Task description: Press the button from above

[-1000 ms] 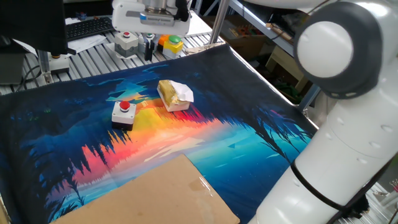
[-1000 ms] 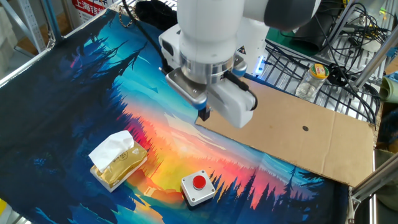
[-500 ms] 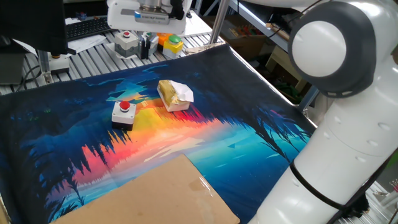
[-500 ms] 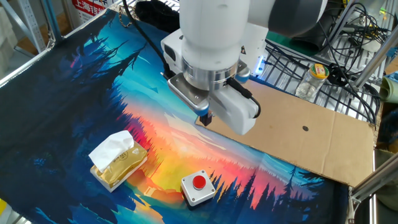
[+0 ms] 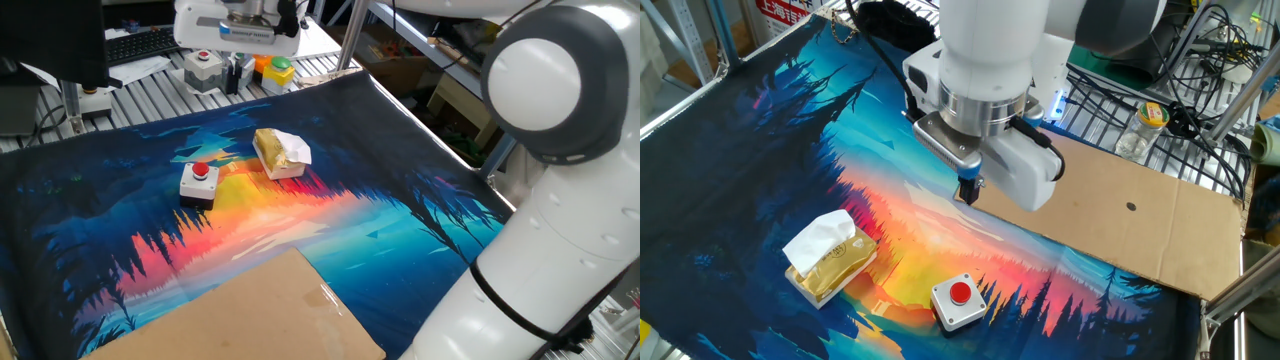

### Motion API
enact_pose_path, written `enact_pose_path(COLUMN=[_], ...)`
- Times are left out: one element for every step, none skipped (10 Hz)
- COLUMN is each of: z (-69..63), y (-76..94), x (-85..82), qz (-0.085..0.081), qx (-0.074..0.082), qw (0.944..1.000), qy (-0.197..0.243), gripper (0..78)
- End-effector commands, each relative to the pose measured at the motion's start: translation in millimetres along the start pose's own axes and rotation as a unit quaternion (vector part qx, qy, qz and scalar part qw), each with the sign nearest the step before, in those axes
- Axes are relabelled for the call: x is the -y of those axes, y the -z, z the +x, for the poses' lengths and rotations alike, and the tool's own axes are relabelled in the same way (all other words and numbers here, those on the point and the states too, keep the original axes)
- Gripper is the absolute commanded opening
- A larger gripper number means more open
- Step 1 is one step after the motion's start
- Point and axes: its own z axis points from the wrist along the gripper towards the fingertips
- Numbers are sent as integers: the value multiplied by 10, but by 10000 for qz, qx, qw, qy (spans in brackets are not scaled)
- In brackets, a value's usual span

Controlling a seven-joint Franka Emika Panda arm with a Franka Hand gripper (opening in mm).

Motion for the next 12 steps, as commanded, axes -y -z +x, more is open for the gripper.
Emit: enact_pose_path(z=[-3, -3, -3, -3, -3, -3, -9, -18, -50, -76, -99, -124], y=[15, 15, 15, 15, 15, 15, -12, -51, -215, -354, -490, -616], x=[-1, -1, -1, -1, -1, -1, -23, -51, -159, -232, -291, -338], qz=[-386, -338, -304, -246, -257, -263, -241, -226, -115, -113, -139, -140], qx=[-290, -354, -411, -397, -434, -437, -437, -430, -371, -368, -360, -322], qw=[9985, 9985, 9985, 9987, 9987, 9987, 9987, 9988, 9992, 9992, 9992, 9993], qy=[262, 256, 215, 180, 83, -7, -35, -51, -82, -117, -137, -141], gripper=[0, 0, 0, 0, 0, 0, 0, 0, 0, 0, 0, 0])
